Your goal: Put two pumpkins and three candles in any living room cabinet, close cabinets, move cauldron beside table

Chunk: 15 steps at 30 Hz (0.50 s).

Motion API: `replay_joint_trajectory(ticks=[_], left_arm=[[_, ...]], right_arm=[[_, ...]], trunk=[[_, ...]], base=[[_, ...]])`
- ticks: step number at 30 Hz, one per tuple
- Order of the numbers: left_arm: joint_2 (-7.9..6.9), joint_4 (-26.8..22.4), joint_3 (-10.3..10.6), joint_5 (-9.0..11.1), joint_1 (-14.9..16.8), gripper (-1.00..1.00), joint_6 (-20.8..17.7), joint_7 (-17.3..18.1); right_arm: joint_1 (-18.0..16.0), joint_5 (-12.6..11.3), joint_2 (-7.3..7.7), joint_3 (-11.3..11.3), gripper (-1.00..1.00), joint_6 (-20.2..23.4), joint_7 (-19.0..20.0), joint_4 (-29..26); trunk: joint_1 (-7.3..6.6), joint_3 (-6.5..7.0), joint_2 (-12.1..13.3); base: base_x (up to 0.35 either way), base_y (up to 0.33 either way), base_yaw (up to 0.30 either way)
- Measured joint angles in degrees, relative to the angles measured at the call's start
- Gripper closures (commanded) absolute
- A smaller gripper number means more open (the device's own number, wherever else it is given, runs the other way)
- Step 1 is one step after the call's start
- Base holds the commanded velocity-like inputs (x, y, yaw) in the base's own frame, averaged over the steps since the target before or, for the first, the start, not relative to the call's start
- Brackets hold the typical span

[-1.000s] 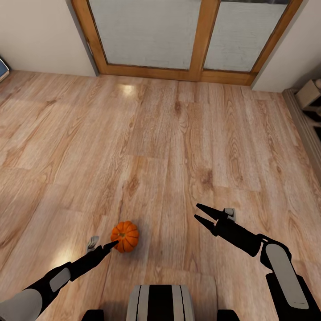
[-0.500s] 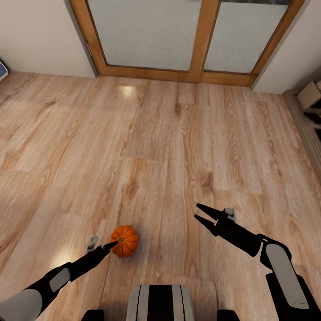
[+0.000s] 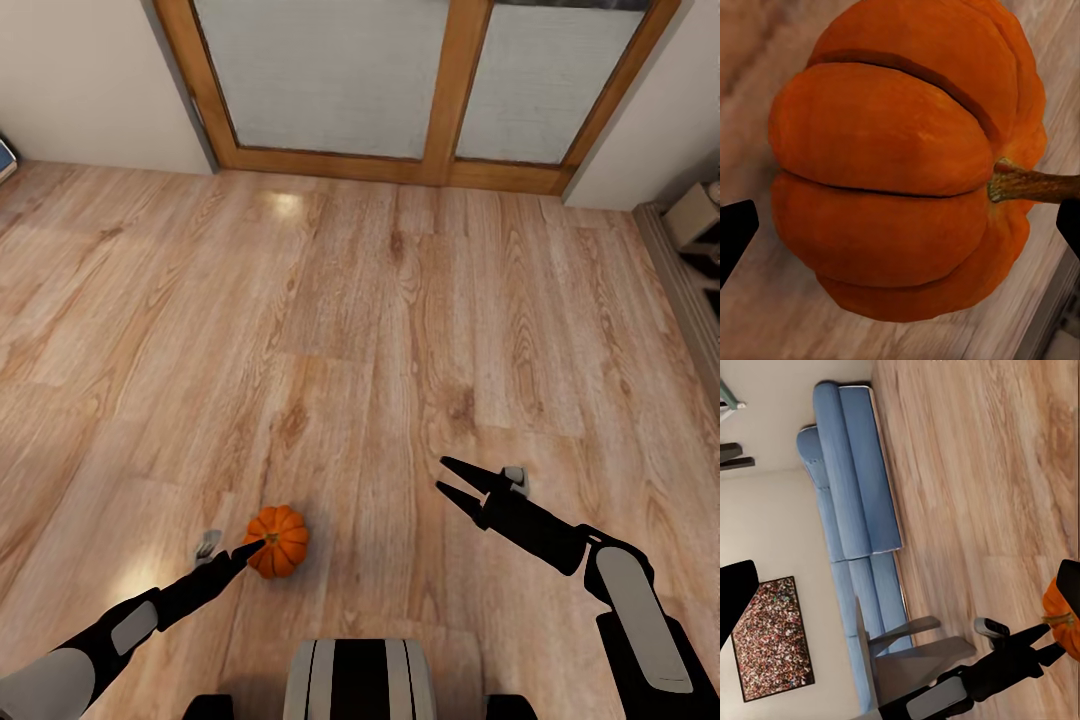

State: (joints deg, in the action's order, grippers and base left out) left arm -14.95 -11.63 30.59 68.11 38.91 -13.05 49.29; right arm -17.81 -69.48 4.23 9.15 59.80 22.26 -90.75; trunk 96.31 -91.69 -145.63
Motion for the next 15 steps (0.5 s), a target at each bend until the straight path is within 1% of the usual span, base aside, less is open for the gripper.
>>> replay_joint_trajectory(ticks=[12, 15], left_arm=[[-0.03, 0.05, -0.02, 0.01, 0.00, -1.00, 0.01, -0.02], [-0.01, 0.05, -0.03, 0.01, 0.00, -1.00, 0.01, -0.04]], right_arm=[[0.00, -0.02, 0.00, 0.00, -1.00, 0.00, 0.00, -0.03], [0.00, -0.05, 0.00, 0.01, -1.00, 0.00, 0.00, -0.06]], trunk=[[0.00, 0.00, 0.00], [0.00, 0.00, 0.00]], base=[[0.002, -0.020, 0.000], [0.016, -0.094, 0.000]])
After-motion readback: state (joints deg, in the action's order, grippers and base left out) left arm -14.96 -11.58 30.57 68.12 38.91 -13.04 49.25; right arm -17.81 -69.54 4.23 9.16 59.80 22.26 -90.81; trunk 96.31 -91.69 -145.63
